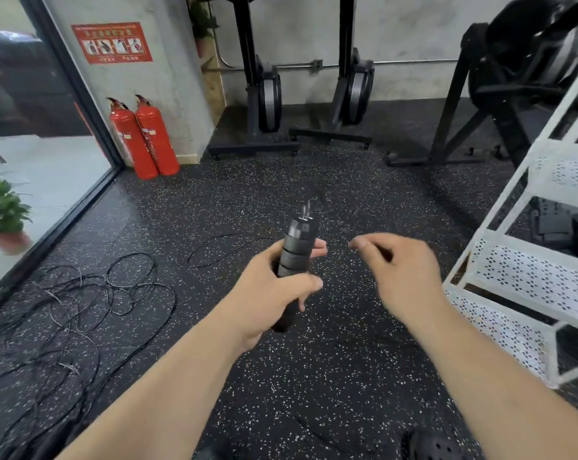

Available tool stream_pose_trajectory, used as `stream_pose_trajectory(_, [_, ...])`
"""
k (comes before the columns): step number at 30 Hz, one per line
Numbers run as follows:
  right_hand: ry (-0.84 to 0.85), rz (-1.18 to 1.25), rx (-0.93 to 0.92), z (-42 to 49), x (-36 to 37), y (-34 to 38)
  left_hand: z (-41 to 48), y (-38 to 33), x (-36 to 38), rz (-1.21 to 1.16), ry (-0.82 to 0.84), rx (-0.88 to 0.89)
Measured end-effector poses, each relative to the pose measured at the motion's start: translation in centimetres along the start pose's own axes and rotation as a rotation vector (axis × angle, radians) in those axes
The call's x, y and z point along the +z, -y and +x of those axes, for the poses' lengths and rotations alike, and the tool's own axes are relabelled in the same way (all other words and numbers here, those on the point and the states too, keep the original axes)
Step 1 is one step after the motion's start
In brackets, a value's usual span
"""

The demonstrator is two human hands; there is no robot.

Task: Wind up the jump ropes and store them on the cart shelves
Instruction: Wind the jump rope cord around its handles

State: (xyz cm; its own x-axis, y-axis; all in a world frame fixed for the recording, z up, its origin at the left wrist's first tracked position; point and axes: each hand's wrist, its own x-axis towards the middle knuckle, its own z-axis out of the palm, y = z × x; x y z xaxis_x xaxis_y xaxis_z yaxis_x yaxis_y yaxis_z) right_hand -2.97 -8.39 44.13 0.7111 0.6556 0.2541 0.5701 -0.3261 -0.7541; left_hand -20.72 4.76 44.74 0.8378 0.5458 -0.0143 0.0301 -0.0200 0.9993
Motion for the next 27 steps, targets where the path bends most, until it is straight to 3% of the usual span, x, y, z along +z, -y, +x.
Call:
stream_pose_trajectory(3, [0.075, -0.071, -0.054, -1.1, 2.1, 0.5, 0.1, 0.7, 1.2, -0.067, 0.09, -0.021])
stream_pose_trajectory(8, [0.167, -0.07, -0.047, -1.1, 2.6, 0.4, 0.7, 2.0, 2.1, -0.189, 0.023, -0.1])
stream_pose_trajectory(12, [0.397, -0.147, -0.057, -0.6, 1.3, -0.7, 1.1, 1.7, 0.9, -0.268, -0.184, -0.073])
stream_pose_trajectory(16, [0.284, -0.109, -0.03, 0.7, -1.5, -1.6, 1.8, 0.8, -2.3, -0.322, -0.422, -0.049])
stream_pose_trajectory(20, [0.151, -0.01, -0.055, 0.3, -1.4, -0.8, 1.4, 0.9, -1.5, -0.247, -0.309, -0.046])
stream_pose_trajectory(27, [0.197, -0.066, -0.082, -1.0, 2.8, -0.6, 0.4, 2.1, 2.9, -0.173, -0.026, -0.154])
